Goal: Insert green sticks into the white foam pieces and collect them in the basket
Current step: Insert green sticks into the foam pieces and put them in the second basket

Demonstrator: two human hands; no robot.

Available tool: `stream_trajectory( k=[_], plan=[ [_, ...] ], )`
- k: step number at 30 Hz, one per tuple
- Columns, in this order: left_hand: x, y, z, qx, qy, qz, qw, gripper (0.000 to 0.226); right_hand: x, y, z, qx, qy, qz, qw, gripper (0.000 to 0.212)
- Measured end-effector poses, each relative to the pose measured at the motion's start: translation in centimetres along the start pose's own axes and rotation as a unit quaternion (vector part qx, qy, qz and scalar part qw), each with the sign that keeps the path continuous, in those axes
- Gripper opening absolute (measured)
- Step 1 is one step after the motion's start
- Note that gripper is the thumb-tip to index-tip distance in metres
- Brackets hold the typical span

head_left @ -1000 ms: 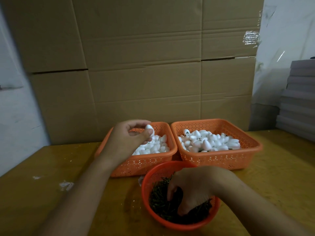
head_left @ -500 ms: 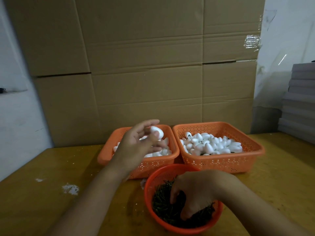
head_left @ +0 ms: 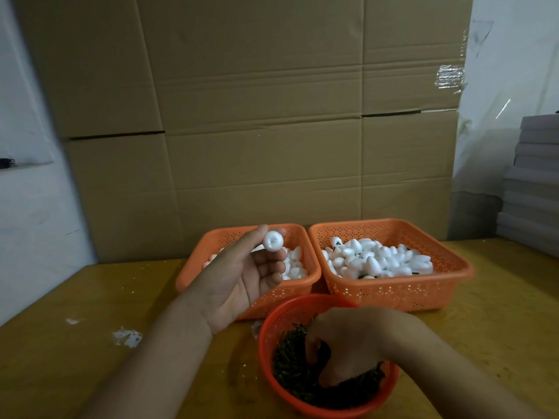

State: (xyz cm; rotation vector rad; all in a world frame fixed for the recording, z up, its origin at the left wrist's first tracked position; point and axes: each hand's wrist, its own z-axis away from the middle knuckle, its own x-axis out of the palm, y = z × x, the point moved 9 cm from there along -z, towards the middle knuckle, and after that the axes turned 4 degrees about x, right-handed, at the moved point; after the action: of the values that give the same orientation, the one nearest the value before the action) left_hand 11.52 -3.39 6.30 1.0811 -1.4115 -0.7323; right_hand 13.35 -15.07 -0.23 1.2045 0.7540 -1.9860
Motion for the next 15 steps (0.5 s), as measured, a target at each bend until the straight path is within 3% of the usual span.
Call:
stream_trajectory(
  k=[4,13,15],
  plan=[
    [0.0,0.1,-0.1,0.002,-0.012,0.003,1.000,0.023,-0.4,-0.7,-0.5,-0.006,0.049,0.002,0.999,0.025],
    [0.5,0.3,0.4,0.021,-0.061,-0.004,0.998,0.021,-1.9,-0.4,-0.1,-0.011,0.116,-0.036,0.993,0.017],
    [0.9,0.5,0.6,0.026,-0.084,-0.016,0.996,0.029,-2.1,-0.1,-0.1,-0.011,0.122,-0.049,0.991,0.014]
  ],
)
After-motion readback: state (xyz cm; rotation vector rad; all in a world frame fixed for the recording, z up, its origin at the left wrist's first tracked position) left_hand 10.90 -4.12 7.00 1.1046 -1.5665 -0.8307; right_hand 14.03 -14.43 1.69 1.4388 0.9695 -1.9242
